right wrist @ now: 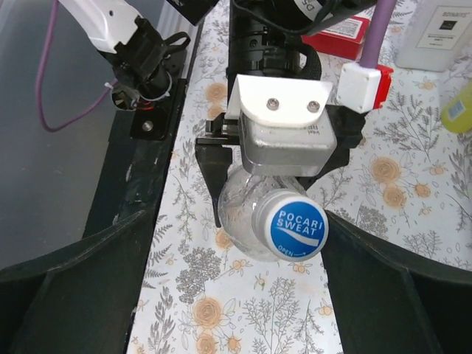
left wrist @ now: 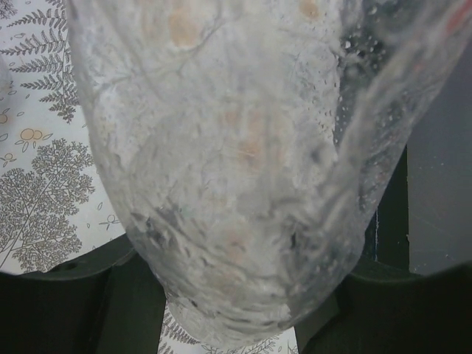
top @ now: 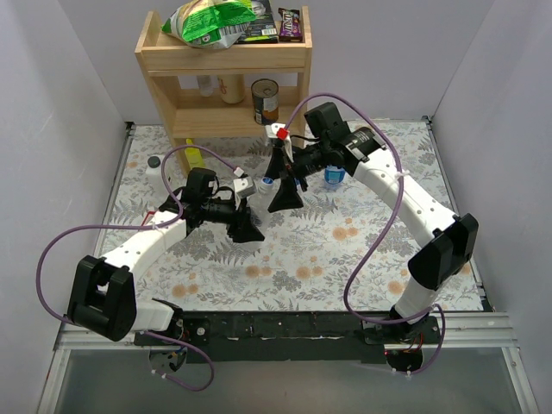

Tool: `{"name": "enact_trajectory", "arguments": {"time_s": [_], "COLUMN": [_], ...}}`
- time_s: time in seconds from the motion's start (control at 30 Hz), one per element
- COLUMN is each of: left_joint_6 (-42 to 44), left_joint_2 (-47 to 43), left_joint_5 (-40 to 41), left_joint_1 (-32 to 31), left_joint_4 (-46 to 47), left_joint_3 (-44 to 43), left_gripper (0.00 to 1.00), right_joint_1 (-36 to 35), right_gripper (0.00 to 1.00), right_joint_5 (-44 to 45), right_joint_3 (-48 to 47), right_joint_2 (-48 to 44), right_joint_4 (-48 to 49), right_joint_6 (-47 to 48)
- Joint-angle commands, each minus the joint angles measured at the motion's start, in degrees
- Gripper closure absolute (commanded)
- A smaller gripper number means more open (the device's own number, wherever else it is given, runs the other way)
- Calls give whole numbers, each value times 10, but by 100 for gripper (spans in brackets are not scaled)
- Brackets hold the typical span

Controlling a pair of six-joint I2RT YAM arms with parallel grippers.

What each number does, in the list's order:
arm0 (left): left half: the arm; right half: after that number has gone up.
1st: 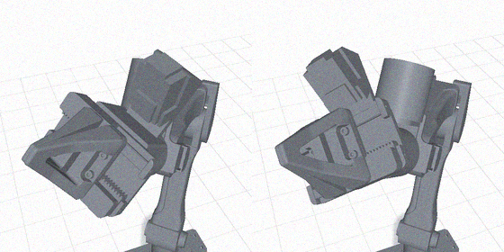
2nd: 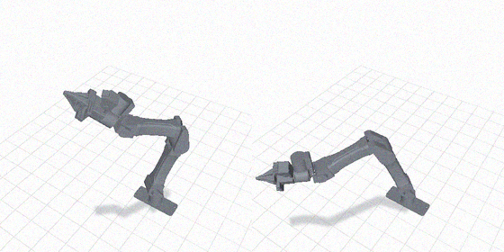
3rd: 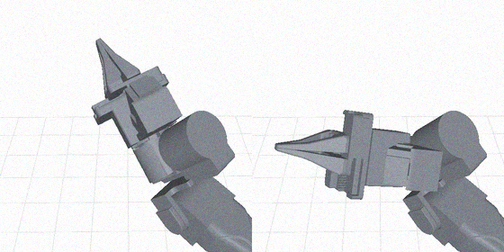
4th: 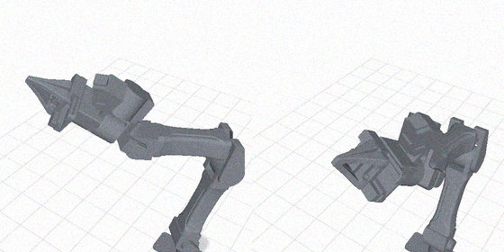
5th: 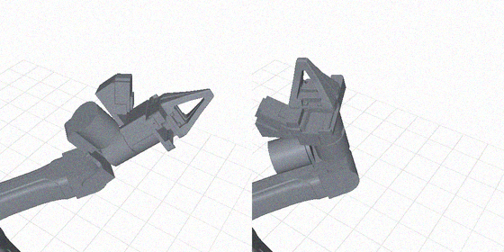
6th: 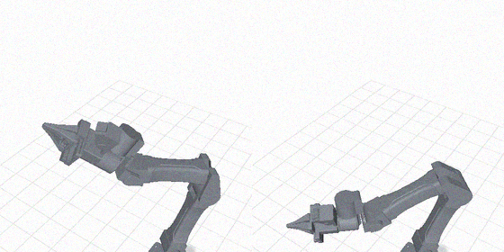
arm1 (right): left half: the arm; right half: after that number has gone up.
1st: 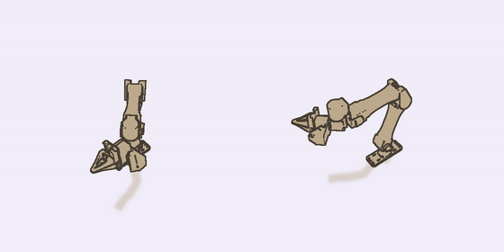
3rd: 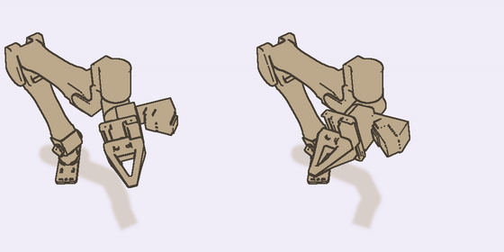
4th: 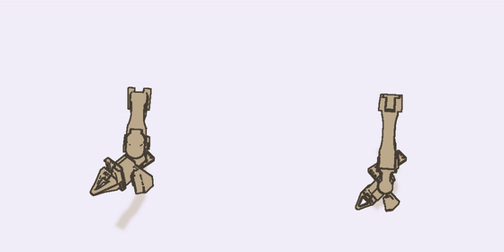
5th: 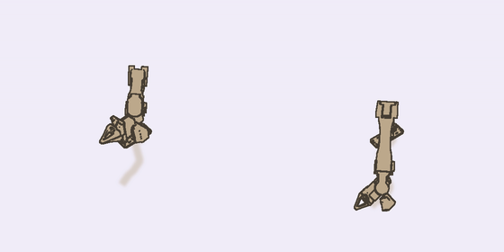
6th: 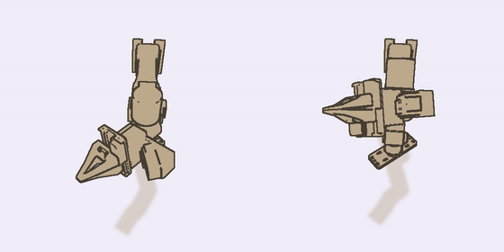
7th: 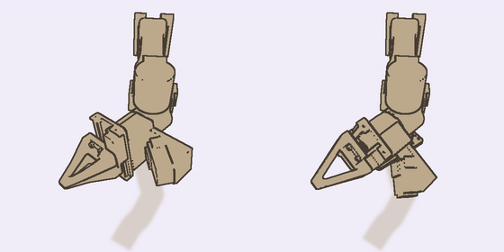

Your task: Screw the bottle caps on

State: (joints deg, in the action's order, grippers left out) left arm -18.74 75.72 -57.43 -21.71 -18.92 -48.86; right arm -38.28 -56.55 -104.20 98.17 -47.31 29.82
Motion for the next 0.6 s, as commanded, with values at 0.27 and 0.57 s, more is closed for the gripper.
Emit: {"name": "enact_trajectory", "arguments": {"time_s": [0.27,0.57], "left_joint_6": [-34,32], "left_joint_2": [-22,-15], "left_joint_5": [0,-13], "left_joint_1": [17,-17], "left_joint_4": [57,-8], "left_joint_3": [4,-15], "left_gripper": [100,100], "right_joint_1": [25,44], "right_gripper": [2,2], "right_joint_5": [58,30], "right_joint_3": [15,-68], "right_joint_2": [-69,-7], "right_joint_4": [-117,-7], "right_joint_6": [35,-44]}}
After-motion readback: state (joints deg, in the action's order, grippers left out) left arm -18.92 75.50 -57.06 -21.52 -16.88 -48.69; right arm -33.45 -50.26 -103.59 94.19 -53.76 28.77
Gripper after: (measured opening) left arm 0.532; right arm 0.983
